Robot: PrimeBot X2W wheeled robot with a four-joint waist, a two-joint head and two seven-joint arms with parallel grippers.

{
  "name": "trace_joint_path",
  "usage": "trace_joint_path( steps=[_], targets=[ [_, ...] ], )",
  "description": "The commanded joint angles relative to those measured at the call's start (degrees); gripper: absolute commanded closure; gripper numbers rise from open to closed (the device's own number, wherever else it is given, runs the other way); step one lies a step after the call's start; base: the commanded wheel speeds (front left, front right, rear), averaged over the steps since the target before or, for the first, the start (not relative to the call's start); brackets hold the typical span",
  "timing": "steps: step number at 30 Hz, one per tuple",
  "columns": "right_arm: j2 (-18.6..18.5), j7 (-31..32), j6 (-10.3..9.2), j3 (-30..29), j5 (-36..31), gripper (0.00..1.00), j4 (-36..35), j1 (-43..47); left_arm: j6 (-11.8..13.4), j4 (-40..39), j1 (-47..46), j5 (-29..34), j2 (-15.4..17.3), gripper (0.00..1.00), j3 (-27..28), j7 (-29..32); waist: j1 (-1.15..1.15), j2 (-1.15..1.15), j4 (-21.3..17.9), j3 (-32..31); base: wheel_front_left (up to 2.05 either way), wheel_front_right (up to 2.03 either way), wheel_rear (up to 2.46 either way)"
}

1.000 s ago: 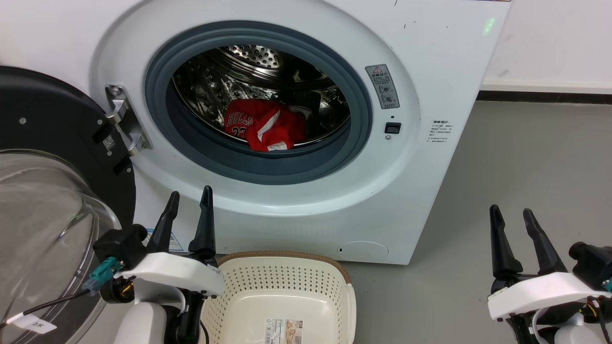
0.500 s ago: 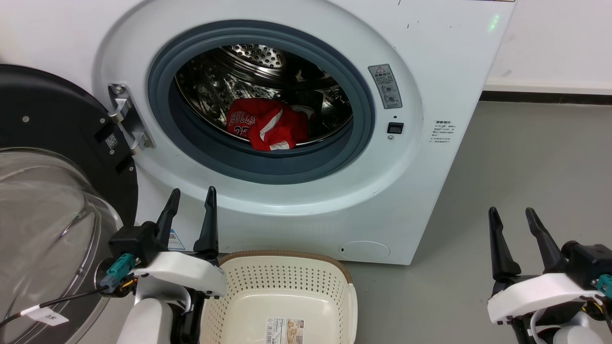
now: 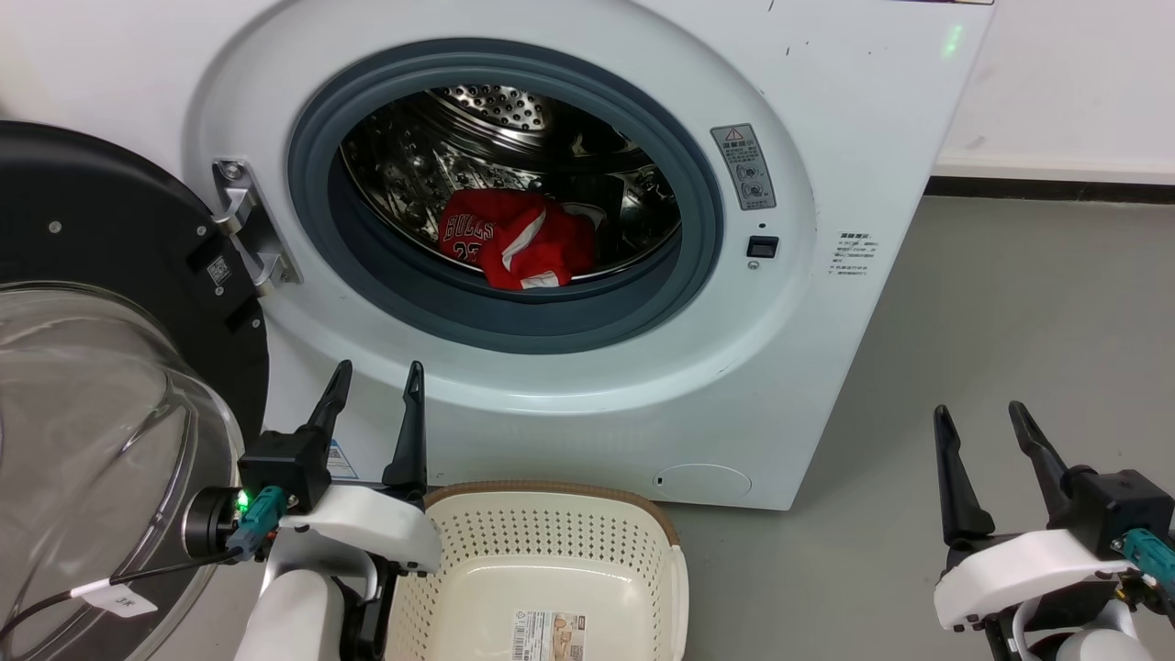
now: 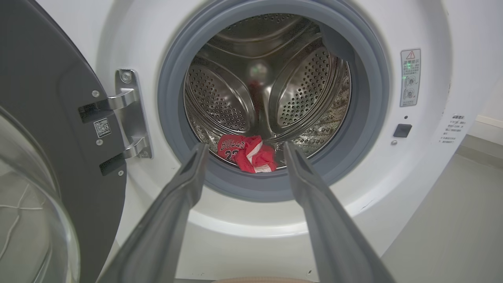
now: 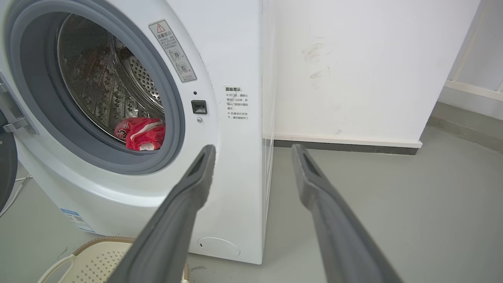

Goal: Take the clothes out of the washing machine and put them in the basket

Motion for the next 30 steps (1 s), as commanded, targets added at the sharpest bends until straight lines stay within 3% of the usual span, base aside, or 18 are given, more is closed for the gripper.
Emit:
trace_joint_path(
  steps=[1, 17, 30],
  targets=[
    [-0.1, -0.1, -0.02, 0.0, -1.2, 0.0, -0.5, 0.4, 0.2, 0.0, -0.8, 1.1, 0.0, 0.0, -0.1, -0.5, 0.0, 0.0, 0.0, 0.0, 0.0, 0.0, 0.0],
    [-0.1, -1.2, -0.02, 0.3, -6.4, 0.0, 0.1, 0.8, -0.2, 0.9, -1.3, 6.1, -0.6, 0.0, 0.3, -2.3, 0.0, 0.0, 0.6, -0.1, 0.0, 0.0, 0.0],
    [0.0, -1.3, -0.02, 0.1, -4.8, 0.0, 0.9, 0.6, -0.5, 1.6, -1.4, 5.3, -1.0, 0.0, 0.8, -2.2, 0.0, 0.0, 0.8, 0.0, 0.0, 0.0, 0.0]
  ],
)
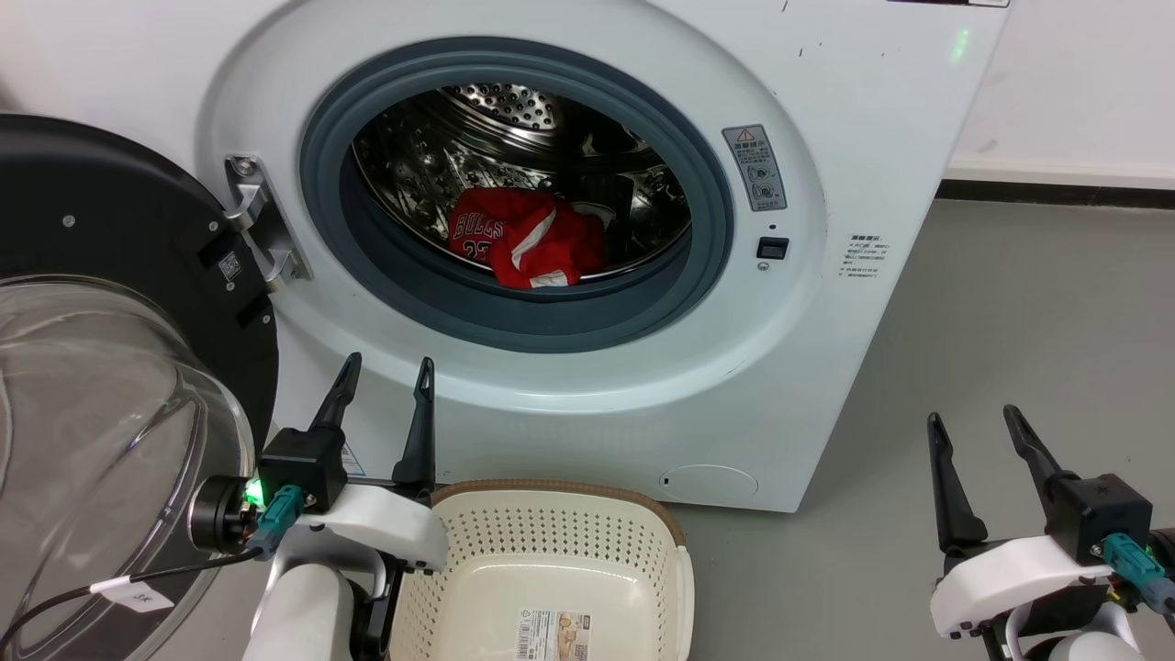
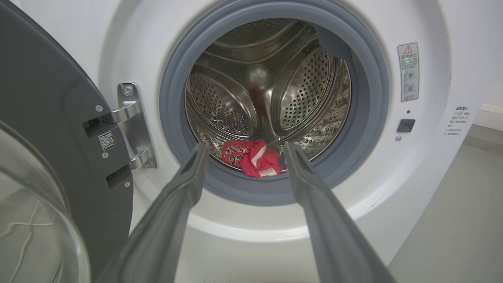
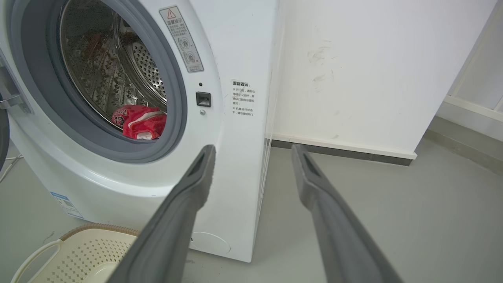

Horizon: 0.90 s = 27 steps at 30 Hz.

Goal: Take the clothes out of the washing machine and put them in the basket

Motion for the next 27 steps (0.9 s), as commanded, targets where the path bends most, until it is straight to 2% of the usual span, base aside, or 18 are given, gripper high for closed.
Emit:
trace_joint_path(
  steps=[1, 9, 17, 27],
  targets=[
    [0.0, -0.3, -0.02, -0.1, 0.3, 0.0, 0.0, 0.5, -0.1, 0.1, -0.5, 0.2, -0.1, 0.0, 0.0, -0.2, 0.0, 0.0, 0.0, 0.0, 0.0, 0.0, 0.0],
    [0.0, -0.1, -0.02, 0.7, 1.0, 0.0, -0.5, -0.5, 0.5, 1.7, -2.4, 1.3, -0.1, 0.0, 0.0, -0.2, 0.0, 0.0, -1.0, 0.9, 0.0, 0.0, 0.0],
    [0.0, 0.7, -0.03, 3.0, 1.9, 0.0, -3.7, -2.6, 1.3, 6.7, -10.4, 1.9, 1.0, 0.0, 0.8, -0.2, 0.0, 0.0, -4.3, 5.8, 0.0, 0.0, 0.0],
    [0.0, -1.2, -0.03, 6.8, 5.7, 0.0, -4.5, -6.5, 0.6, 18.6, -25.4, 2.9, 7.0, 0.0, 1.5, 0.4, 0.0, 0.0, -12.2, 15.3, 0.0, 0.0, 0.0]
  ],
)
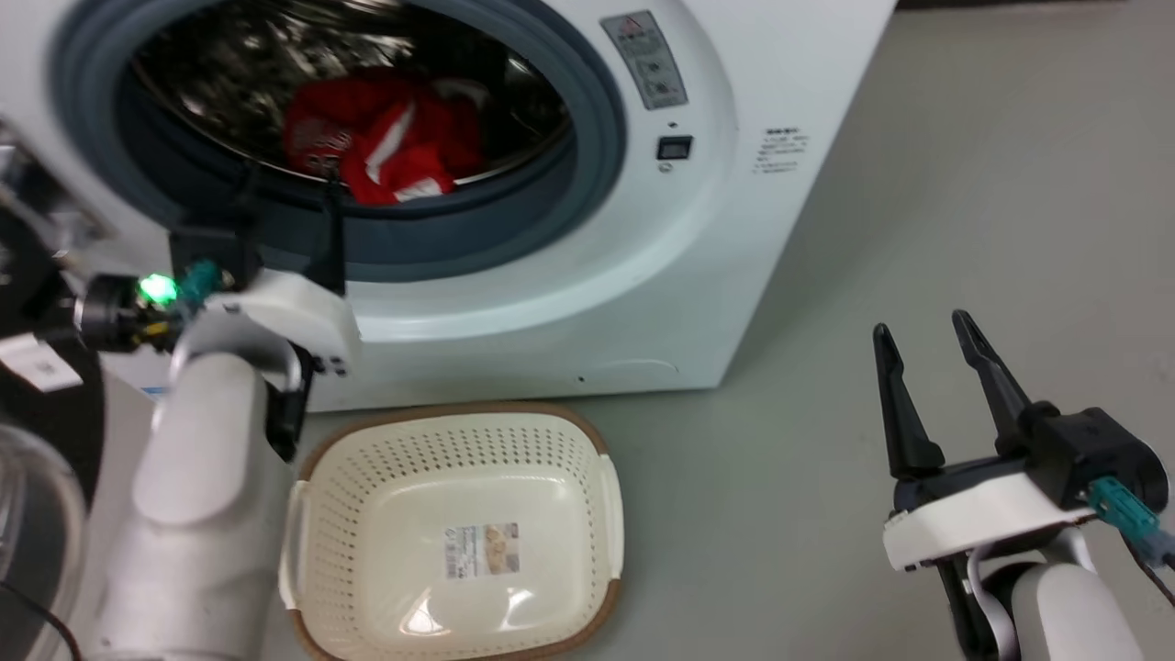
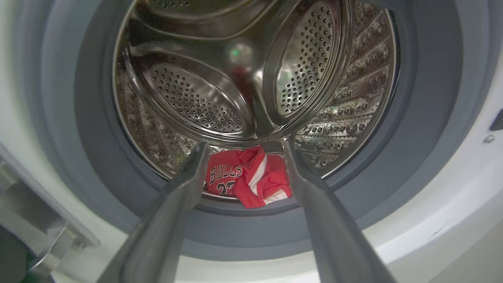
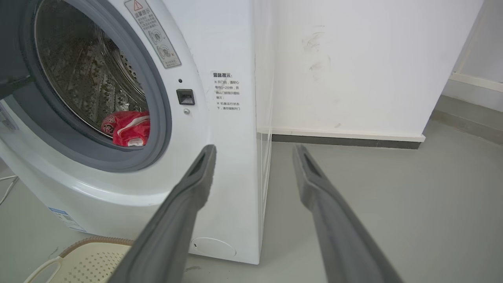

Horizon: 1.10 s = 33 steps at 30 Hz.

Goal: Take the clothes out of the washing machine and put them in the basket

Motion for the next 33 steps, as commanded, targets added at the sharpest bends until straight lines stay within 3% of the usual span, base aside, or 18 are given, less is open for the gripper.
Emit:
trace_joint_path(
  steps=[1, 12, 24, 33],
  targets=[
    [0.1, -0.5, -0.04, 0.6, 0.5, 0.0, 0.3, -1.3, -0.1, 0.9, -2.0, 0.5, 0.9, 0.0, 0.2, 0.5, 0.0, 0.0, -4.1, 4.3, 0.0, 0.0, 0.0],
    [0.1, -5.4, -0.04, 5.9, 6.0, 0.0, 6.1, -7.2, -1.0, 14.9, -18.9, 3.1, 10.8, 0.0, -1.5, 9.9, 0.0, 0.0, -12.5, 13.4, 0.0, 0.0, 0.0],
    [0.1, -7.1, -0.04, 10.7, 11.0, 0.0, 10.7, -11.7, -2.6, 25.8, -31.9, 4.2, 17.0, 0.0, -7.4, 28.8, 0.0, 0.0, -16.7, 18.0, 0.0, 0.0, 0.0],
    [0.1, -7.1, -0.04, 11.6, 13.1, 0.0, 10.1, -11.6, -2.6, 31.1, -35.4, 2.7, 18.5, 0.0, -10.3, 43.5, 0.0, 0.0, -17.9, 18.7, 0.0, 0.0, 0.0]
  ],
)
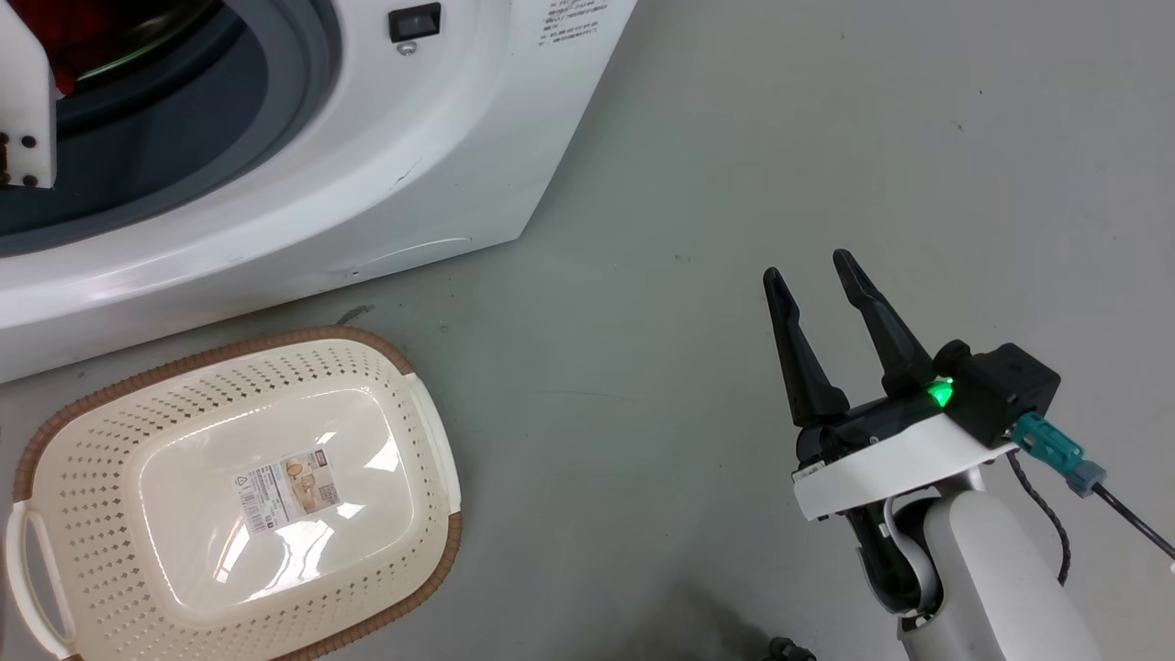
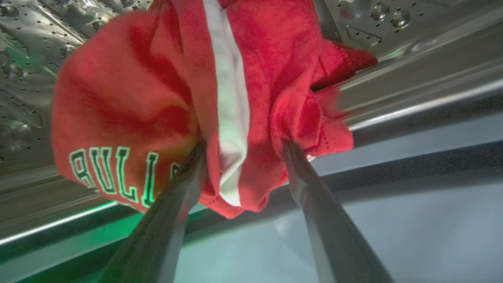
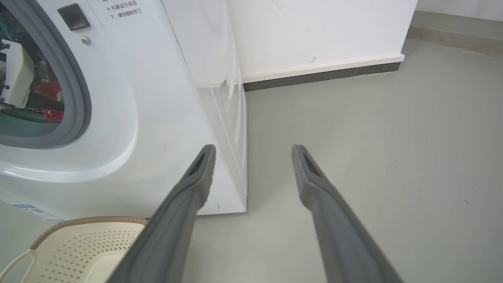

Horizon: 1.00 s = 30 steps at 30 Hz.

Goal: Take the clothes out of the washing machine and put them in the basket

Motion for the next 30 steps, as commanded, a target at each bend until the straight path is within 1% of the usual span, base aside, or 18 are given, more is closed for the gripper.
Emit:
trace_joint_path(
  steps=[1, 2, 3, 6, 9, 12, 15, 18, 19, 21, 22, 27, 28, 30],
  targets=[
    [0.1, -0.3, -0.04, 0.1, 0.2, 0.0, -0.3, -0.5, 0.0, 1.0, 0.7, -0.1, 0.5, 0.53, -0.5, 1.3, -0.01, 0.0, 0.0, 0.0, 0.0, 0.0, 0.0],
    [0.1, -0.3, -0.04, 0.1, 0.4, 0.0, -0.3, -0.5, 0.0, 1.0, 0.5, -0.3, 0.5, 0.53, -0.7, 1.8, -0.01, 0.0, 0.0, 0.0, 0.0, 0.0, 0.0],
    [0.1, -0.3, -0.04, 0.1, 0.5, 0.0, -0.3, -0.6, 0.1, 0.9, 0.4, -0.6, 0.6, 1.0, -0.8, 2.1, -0.01, 0.0, 0.0, 0.0, 0.0, 0.0, 0.0],
    [0.1, -0.3, -0.04, 0.2, 0.5, 0.0, -0.1, -0.8, 0.1, 0.5, 0.7, -1.3, 1.1, 1.0, -0.8, 2.6, -0.01, 0.0, 0.2, -0.2, 0.0, 0.0, 0.0],
    [0.1, -0.3, -0.04, -0.1, 0.2, 0.0, 0.3, -0.9, 0.9, -1.0, 1.4, -1.9, 0.7, 1.0, -0.5, 0.3, -0.01, 0.0, 0.6, -0.9, 0.0, 0.0, 0.0],
    [0.1, -0.3, -0.03, -0.3, -0.2, 0.0, 0.9, -0.7, 2.0, -2.6, 2.8, -2.6, 0.2, 1.0, -0.2, -3.6, -0.01, 0.0, 1.4, -2.2, 0.0, 0.0, 0.0],
    [0.1, -0.3, -0.04, -0.9, -1.3, 0.0, 1.5, -0.1, 2.8, -4.3, 5.3, -3.5, -1.2, 1.0, 0.2, -9.4, -0.01, 0.0, 2.7, -4.4, 0.0, 0.0, 0.0],
    [0.1, -0.3, -0.04, -2.0, -3.8, 0.0, 2.1, 0.9, 3.8, -6.1, 8.5, -4.7, -3.2, 1.0, 0.6, -17.2, -0.01, 0.0, 4.5, -7.5, 0.0, 0.0, 0.0],
    [0.1, -0.3, -0.04, -2.4, -4.4, 0.0, 2.2, 1.3, 3.6, -6.4, 9.8, -4.8, -3.9, 1.0, 0.3, -19.4, -0.01, 0.0, 5.1, -8.5, 0.0, 0.0, 0.0],
    [0.1, -0.3, -0.03, -3.1, -5.3, 0.0, 2.4, 1.9, 4.0, -7.3, 11.6, -5.5, -5.3, 1.0, 0.7, -24.7, -0.01, 0.0, 6.5, -10.4, 0.0, 0.0, 0.0],
    [0.1, -0.3, -0.03, -3.1, -5.3, 0.0, 2.4, 1.9, 4.0, -7.3, 11.6, -5.5, -5.3, 1.0, 0.7, -24.7, -0.01, 0.0, 6.5, -10.4, 0.0, 0.0, 0.0],
    [0.0, -0.3, -0.04, -6.8, -8.0, 0.0, 2.9, 4.2, 3.9, -7.5, 17.4, -7.9, -9.8, 1.0, 1.1, -35.4, -0.01, 0.0, 10.1, -15.6, 0.0, 0.0, 0.0],
    [0.1, -0.1, -0.04, -7.5, -8.8, 0.0, 2.9, 4.6, 3.9, -7.6, 18.3, -8.3, -10.5, 1.0, 1.2, -37.2, -0.01, 0.0, 10.7, -16.4, 0.0, 0.0, 0.0],
    [0.1, 0.4, -0.04, -8.8, -9.3, 0.0, 2.8, 5.6, 3.2, -7.4, 20.6, -9.6, -12.4, 1.0, 1.5, -39.6, -0.01, 0.0, 11.9, -18.3, 0.0, 0.0, 0.0]
  ],
)
